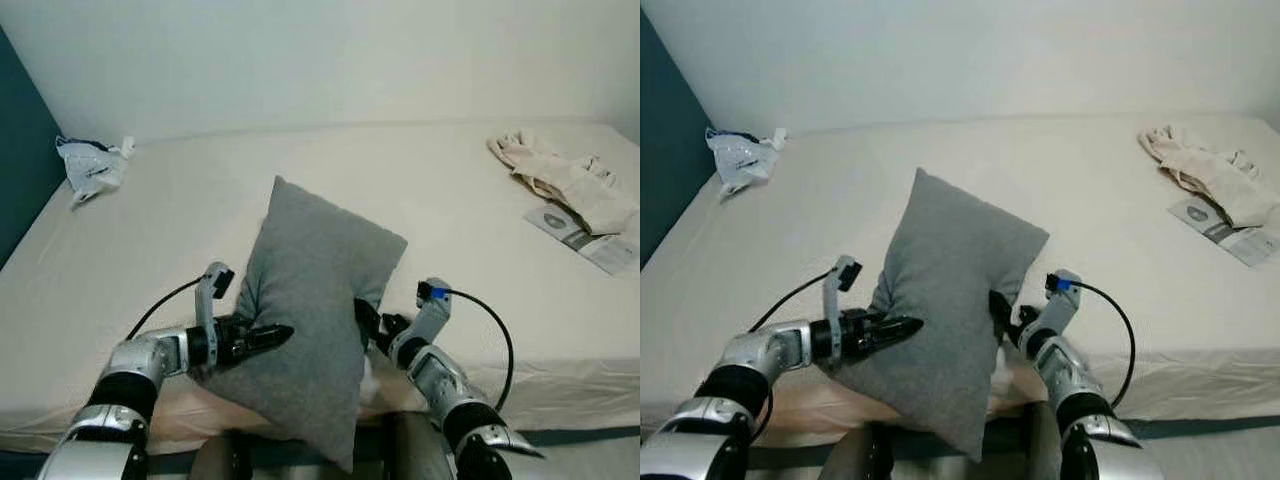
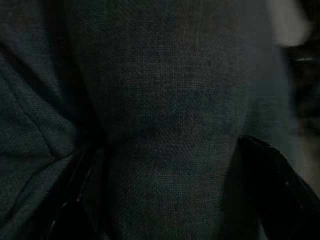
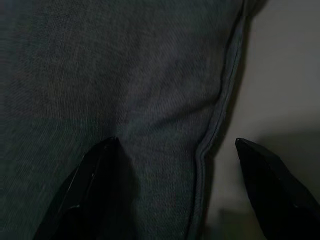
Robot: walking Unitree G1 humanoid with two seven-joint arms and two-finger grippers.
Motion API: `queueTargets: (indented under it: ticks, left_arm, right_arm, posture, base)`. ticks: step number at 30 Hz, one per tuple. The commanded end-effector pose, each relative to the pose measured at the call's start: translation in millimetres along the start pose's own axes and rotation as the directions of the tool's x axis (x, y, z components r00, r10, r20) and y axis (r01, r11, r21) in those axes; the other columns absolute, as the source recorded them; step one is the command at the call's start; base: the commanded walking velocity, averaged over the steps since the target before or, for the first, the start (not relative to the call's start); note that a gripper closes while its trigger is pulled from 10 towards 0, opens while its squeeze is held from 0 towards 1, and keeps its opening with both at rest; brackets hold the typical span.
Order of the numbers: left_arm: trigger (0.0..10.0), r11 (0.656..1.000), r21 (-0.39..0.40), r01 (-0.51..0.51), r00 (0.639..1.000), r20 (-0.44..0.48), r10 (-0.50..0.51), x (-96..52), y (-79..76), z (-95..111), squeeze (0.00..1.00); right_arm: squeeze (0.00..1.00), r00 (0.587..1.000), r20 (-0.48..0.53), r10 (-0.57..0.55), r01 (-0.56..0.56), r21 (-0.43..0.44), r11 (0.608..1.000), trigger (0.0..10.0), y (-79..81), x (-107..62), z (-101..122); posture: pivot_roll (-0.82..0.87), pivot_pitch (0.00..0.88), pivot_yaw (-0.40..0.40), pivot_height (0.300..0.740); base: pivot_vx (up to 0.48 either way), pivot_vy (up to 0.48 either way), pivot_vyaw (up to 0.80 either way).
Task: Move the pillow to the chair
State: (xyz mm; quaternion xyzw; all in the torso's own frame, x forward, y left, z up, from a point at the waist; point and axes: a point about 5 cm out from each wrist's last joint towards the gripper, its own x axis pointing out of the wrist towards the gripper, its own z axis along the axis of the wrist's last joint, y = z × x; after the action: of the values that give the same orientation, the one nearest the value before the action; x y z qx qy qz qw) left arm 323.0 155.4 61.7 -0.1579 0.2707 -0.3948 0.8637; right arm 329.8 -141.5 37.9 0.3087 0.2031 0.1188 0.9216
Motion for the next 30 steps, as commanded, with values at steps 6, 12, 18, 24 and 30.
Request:
queueTargets:
  ticks: [6, 12, 18, 24, 30]
  left_arm:
    - [10.0, 0.998, 0.05, -0.048, 0.988, -0.146, 0.055, 12.5, -5.8, -29.0, 0.0]
    - [10.0, 0.998, 0.054, -0.015, 0.987, -0.159, 0.024, 19.0, -11.7, -32.9, 0.0]
    - [10.0, 0.999, -0.005, 0.051, 0.989, -0.135, -0.052, 26.2, -21.2, -34.0, 0.0]
    - [0.0, 0.999, -0.022, 0.045, 0.998, -0.044, -0.046, 27.5, -23.7, -23.2, 0.0]
    - [0.0, 0.998, -0.062, 0.015, 1.0, 0.006, -0.015, 26.5, -22.3, -21.0, 0.0]
  right_arm:
    - [0.0, 0.988, -0.067, 0.141, -0.134, 0.101, 0.986, 10.0, 41.4, 18.5, -7.9]
    - [0.0, 0.973, -0.092, 0.212, -0.197, 0.153, 0.968, 10.0, 62.4, 26.1, -6.6]
    - [0.0, 0.946, -0.131, 0.297, -0.278, 0.144, 0.95, 10.0, 81.7, 30.7, -6.7]
    - [0.0, 0.952, -0.257, 0.167, -0.233, -0.25, 0.94, 0.0, 66.9, 26.7, -21.8]
    - [0.0, 0.965, -0.204, 0.166, -0.205, -0.19, 0.96, 0.0, 60.9, 25.1, -16.1]
  posture:
    - [0.0, 0.133, 0.036, 0.56]
    - [0.0, 0.134, 0.036, 0.56]
    - [0.0, 0.134, 0.032, 0.56]
    - [-0.01, 0.131, 0.04, 0.56]
    - [-0.02, 0.119, 0.049, 0.56]
  base:
    - [0.0, 0.0, 0.0]
    - [0.0, 0.0, 0.0]
    - [0.0, 0.0, 0.0]
    - [0.0, 0.0, 0.0]
    - [0.0, 0.0, 0.0]
